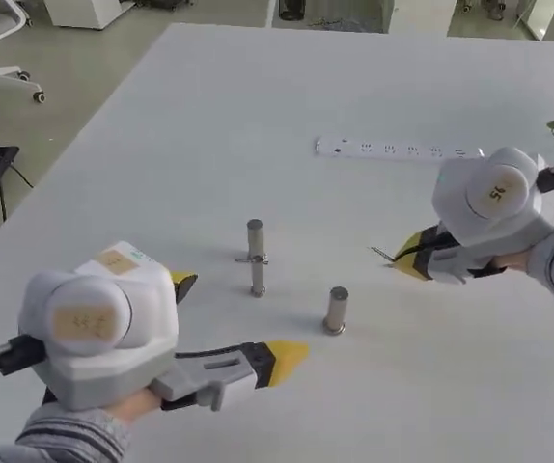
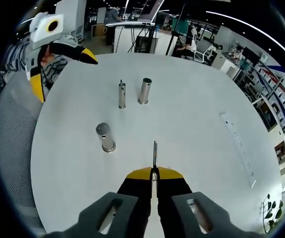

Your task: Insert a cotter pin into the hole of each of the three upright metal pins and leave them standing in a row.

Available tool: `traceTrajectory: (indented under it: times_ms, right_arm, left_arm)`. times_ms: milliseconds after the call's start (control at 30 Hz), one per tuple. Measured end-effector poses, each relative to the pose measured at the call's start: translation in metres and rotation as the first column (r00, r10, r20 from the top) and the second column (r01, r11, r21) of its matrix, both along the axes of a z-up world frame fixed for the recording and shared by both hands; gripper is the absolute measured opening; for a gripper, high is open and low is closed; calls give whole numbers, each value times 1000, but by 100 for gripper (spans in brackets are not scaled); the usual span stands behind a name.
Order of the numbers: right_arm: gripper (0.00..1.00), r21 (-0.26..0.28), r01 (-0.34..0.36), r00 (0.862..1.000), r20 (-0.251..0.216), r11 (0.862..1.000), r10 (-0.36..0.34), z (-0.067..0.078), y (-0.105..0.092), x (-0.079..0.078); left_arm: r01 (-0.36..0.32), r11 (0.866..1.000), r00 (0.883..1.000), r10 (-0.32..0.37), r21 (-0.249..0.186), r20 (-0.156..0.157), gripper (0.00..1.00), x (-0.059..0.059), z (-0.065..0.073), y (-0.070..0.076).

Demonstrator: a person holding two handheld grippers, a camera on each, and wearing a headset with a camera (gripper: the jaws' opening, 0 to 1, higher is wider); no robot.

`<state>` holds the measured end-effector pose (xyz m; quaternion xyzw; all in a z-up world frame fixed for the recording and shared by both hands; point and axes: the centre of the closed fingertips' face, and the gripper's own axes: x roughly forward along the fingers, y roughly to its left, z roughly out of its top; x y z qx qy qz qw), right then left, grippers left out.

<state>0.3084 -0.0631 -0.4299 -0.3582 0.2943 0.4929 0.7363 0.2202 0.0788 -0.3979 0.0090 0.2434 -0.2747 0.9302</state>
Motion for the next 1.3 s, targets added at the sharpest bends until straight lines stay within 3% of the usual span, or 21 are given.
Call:
traceTrajectory:
  times_ms: [233,367,667,1033,1300]
  right_arm:
    - [0,49,-21,999,49,999,19,21,13,-14]
    - [0,75,-33,996,84,997,27,32,20,-21]
    - [0,141,-67,985,169,988,42,59,35,-33]
    - [0,123,-194,959,235,973,161,57,48,-61]
    - [0,69,-289,926,273,955,260,51,59,-82]
  left_arm:
    - [13,998,1000,-13,-64,6,75,3,14,-8]
    - [34,998,999,-34,-45,6,71,2,17,-14]
    - [75,995,997,-76,-63,-12,57,1,25,-23]
    - [84,986,994,-93,-147,-56,43,-2,27,-39]
    - [79,974,990,-102,-212,-98,29,-4,27,-49]
